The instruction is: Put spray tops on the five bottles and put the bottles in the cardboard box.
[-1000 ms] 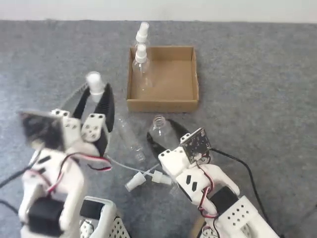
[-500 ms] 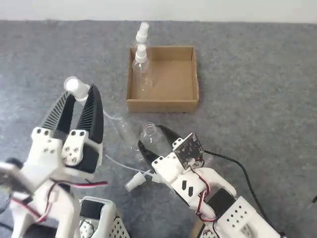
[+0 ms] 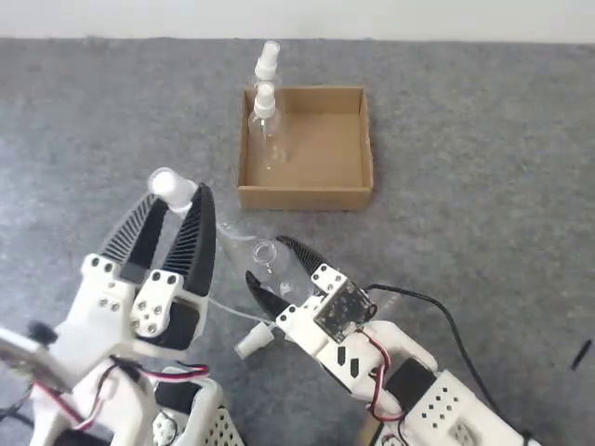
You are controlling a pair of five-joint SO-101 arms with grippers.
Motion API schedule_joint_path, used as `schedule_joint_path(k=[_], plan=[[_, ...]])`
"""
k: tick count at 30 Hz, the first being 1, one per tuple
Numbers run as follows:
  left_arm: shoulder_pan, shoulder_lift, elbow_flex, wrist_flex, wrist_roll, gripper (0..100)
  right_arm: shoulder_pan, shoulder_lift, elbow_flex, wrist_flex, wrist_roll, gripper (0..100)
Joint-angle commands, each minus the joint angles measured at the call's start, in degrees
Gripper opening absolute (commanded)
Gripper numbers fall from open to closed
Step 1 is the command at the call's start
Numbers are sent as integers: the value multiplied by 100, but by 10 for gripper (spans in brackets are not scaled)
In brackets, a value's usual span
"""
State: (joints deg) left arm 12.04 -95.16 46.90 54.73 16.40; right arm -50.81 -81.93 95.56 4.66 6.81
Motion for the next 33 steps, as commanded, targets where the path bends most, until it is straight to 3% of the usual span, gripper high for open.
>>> schedule_joint_path(k=[1,33], plan=[[88,-26,-4,-97,-70,12,-48,-92,123,-180,132,72],[105,-35,-171,141,-97,12,-40,-57,123,-127,105,72]])
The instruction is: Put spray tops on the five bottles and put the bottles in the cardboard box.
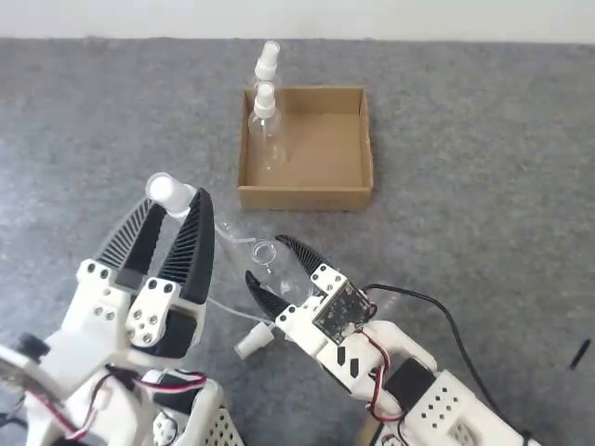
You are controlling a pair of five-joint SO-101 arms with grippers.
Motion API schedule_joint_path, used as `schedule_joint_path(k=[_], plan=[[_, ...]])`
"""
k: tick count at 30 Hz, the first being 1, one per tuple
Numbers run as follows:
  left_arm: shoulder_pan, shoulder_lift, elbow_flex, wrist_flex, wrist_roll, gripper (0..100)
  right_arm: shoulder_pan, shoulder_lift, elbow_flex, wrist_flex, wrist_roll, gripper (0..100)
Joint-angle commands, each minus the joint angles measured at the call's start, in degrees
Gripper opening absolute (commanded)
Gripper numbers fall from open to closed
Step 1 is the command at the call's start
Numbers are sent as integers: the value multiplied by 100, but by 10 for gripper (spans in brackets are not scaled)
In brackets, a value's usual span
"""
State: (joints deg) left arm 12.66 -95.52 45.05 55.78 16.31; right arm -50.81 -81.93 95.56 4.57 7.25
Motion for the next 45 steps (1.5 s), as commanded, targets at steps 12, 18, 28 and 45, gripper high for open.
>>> schedule_joint_path(k=[12,18,28,45], plan=[[448,9,286,88,-97,12,-40,-57,123,-119,62,72],[457,9,382,114,-97,12,-31,-57,123,-119,62,72],[448,0,-57,114,-255,12,-22,-57,123,-119,70,72],[501,18,251,97,-299,12,-31,-57,123,-119,53,72]])
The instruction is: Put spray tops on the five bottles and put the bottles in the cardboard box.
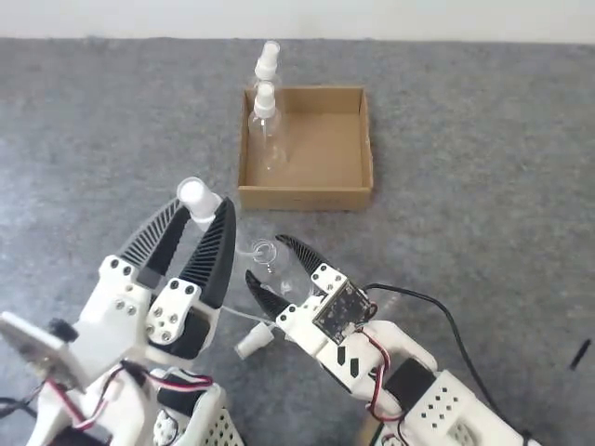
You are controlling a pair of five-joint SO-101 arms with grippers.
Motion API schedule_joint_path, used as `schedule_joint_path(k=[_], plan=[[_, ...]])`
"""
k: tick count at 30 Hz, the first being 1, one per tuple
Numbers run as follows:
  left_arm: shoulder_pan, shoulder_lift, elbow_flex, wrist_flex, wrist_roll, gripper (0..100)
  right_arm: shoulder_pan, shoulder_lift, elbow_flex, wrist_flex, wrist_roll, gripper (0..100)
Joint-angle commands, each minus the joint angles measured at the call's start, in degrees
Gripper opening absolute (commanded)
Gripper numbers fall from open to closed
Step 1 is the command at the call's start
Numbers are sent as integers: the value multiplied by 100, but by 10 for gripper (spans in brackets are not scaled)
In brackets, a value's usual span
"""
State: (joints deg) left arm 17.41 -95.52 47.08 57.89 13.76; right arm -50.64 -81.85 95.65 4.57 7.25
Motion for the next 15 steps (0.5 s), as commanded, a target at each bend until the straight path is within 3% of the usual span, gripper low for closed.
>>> schedule_joint_path(k=[1,15], plan=[[26,9,127,-167,-44,12,-48,-66,114,-119,53,72],[26,9,1516,-1064,-9,12,-40,-119,114,-119,53,72]])
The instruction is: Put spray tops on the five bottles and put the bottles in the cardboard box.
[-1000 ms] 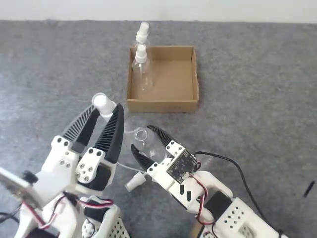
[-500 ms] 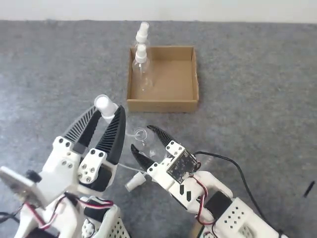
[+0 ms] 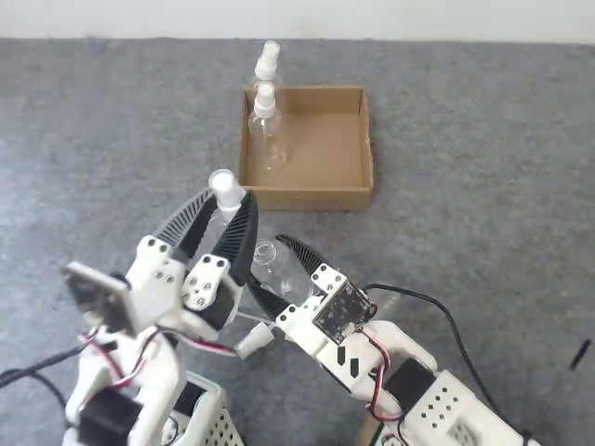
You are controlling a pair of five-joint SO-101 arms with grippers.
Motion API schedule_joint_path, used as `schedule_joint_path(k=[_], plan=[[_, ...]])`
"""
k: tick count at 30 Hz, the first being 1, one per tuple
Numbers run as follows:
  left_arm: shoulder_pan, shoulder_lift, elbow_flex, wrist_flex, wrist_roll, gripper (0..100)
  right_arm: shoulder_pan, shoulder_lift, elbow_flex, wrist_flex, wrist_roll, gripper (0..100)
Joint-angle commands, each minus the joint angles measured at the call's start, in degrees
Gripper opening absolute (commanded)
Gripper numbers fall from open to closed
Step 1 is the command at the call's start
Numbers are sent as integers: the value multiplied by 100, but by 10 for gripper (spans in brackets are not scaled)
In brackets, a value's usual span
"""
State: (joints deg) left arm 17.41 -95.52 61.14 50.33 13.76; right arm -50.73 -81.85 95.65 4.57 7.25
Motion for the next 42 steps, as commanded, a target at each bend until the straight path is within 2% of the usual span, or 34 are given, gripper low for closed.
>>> schedule_joint_path(k=[1,6,12,16,20,26,31,40,42], plan=[[26,9,189,-360,-9,12,-22,-119,114,-119,53,72],[-9,0,338,-396,-53,12,-13,-119,114,-127,53,6],[-26,0,295,-185,-114,15,-13,-119,114,-119,53,17],[-26,0,295,18,-703,17,154,-127,114,-136,44,17],[-18,0,295,536,-958,110,426,-127,114,-163,35,17],[26,0,286,818,-976,148,426,-127,114,-171,35,17],[-18,0,286,791,-949,227,426,-110,114,-154,35,17],[-35,0,-259,826,-686,228,426,-84,114,-136,35,17],[-220,0,-365,826,-659,228,426,-75,114,-127,35,17]])
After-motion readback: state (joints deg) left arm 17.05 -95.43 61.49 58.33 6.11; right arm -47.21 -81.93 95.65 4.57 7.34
